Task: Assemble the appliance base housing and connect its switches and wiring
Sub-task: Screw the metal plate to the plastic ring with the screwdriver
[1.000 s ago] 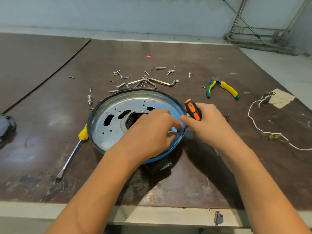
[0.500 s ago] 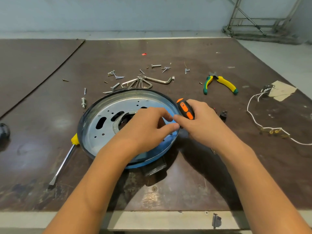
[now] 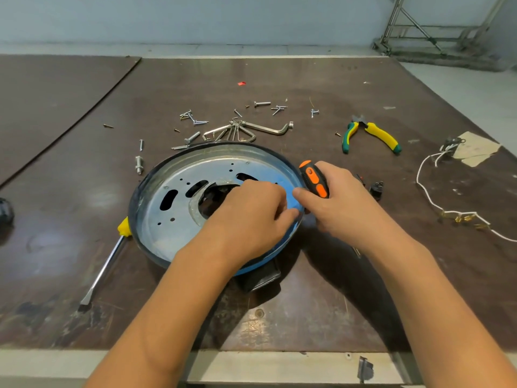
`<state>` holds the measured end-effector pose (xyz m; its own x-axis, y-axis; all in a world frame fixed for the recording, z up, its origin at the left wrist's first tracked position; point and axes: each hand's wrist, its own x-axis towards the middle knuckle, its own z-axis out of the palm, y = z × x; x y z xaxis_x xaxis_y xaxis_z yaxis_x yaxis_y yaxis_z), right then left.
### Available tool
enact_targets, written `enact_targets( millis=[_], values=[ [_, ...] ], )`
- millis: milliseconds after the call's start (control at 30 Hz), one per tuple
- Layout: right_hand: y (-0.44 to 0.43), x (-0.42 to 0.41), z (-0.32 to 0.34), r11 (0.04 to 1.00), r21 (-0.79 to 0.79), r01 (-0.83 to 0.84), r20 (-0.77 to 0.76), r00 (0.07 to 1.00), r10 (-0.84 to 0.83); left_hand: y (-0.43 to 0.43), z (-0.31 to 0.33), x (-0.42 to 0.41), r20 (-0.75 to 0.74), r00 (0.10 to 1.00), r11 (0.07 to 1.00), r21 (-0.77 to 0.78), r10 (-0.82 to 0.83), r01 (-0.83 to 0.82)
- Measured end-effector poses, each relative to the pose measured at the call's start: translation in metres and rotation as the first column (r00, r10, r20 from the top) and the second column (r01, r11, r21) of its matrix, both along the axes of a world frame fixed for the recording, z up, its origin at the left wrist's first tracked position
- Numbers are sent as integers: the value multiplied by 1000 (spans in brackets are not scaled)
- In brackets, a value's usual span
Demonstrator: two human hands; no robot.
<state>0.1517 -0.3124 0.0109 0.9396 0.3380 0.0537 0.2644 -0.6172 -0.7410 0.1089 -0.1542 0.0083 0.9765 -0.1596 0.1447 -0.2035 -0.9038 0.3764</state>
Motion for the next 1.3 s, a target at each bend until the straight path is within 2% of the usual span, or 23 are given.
enact_targets(
  millis=[133, 333, 500, 600, 867, 933, 1133, 1233, 1300],
  values=[
    [1, 0, -2, 1000, 14, 5, 13, 1000, -5, 10, 1, 2, -125, 992, 991, -133, -33, 16],
    [4, -3, -9, 999, 41, 28, 29, 999, -29, 8, 1, 3, -139, 989, 981, -195, -45, 18],
    [3, -3, -12, 998, 54, 22, 38, 999, -24, 5, 2, 1, -129, 987, 988, -133, -100, 82],
    [2, -2, -13, 999, 45, 25, 49, 998, -27, 8, 5, -1, -135, 982, 982, -148, -134, 113],
    [-1, -2, -12, 999, 44, 0, 18, 1000, -1, 2, -1, 2, -53, 998, 998, -60, -14, 10],
    [-1, -2, -13, 998, 59, 0, 11, 1000, 0, 3, -2, 3, -67, 998, 995, -101, 7, -14],
    [-1, -2, -13, 998, 61, -9, 26, 1000, 7, 7, 1, 0, -90, 994, 985, -170, -55, 39],
    [0, -2, -13, 998, 60, -9, 24, 1000, 8, 4, 4, -1, -100, 993, 989, -142, -64, 50],
    [0, -2, -13, 998, 60, -7, 23, 1000, 6, -1, 4, -2, -81, 996, 997, -68, -43, 37]
  ],
)
